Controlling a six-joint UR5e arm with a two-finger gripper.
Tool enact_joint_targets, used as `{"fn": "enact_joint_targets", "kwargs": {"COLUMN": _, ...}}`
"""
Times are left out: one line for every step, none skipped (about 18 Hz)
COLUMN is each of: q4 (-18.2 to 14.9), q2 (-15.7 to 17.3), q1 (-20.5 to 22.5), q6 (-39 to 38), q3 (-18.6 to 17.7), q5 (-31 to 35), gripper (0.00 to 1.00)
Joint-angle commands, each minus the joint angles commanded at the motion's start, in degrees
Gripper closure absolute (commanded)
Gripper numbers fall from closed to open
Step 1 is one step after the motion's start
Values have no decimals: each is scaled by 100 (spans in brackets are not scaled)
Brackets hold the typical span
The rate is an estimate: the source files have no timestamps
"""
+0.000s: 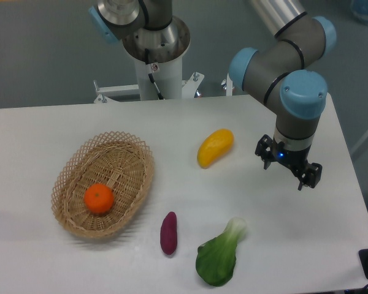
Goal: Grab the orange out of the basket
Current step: 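Move the open gripper over the wicker basket above the orange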
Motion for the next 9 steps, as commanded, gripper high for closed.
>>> {"fn": "enact_joint_targets", "kwargs": {"q4": -9, "q2": 9, "q1": -9, "q6": -26, "q3": -9, "q5": 0, "gripper": 0}}
{"fn": "enact_joint_targets", "kwargs": {"q4": -9, "q2": 17, "q1": -52, "q6": -35, "q3": 0, "q5": 0, "gripper": 0}}
{"fn": "enact_joint_targets", "kwargs": {"q4": -17, "q2": 18, "q1": -96, "q6": -53, "q3": 0, "q5": 0, "gripper": 0}}
{"fn": "enact_joint_targets", "kwargs": {"q4": -18, "q2": 18, "q1": -114, "q6": -88, "q3": 0, "q5": 9, "gripper": 0}}
{"fn": "enact_joint_targets", "kwargs": {"q4": -26, "q2": 26, "q1": -123, "q6": -158, "q3": 0, "q5": 0, "gripper": 0}}
{"fn": "enact_joint_targets", "kwargs": {"q4": -26, "q2": 18, "q1": -158, "q6": -254, "q3": 0, "q5": 17, "gripper": 0}}
{"fn": "enact_joint_targets", "kwargs": {"q4": -26, "q2": 18, "q1": -202, "q6": -359, "q3": 0, "q5": 18, "gripper": 0}}
{"fn": "enact_joint_targets", "kwargs": {"q4": -35, "q2": 18, "q1": -220, "q6": -456, "q3": 0, "q5": 18, "gripper": 0}}
{"fn": "enact_joint_targets", "kwargs": {"q4": -70, "q2": 26, "q1": -272, "q6": -570, "q3": -9, "q5": 18, "gripper": 0}}
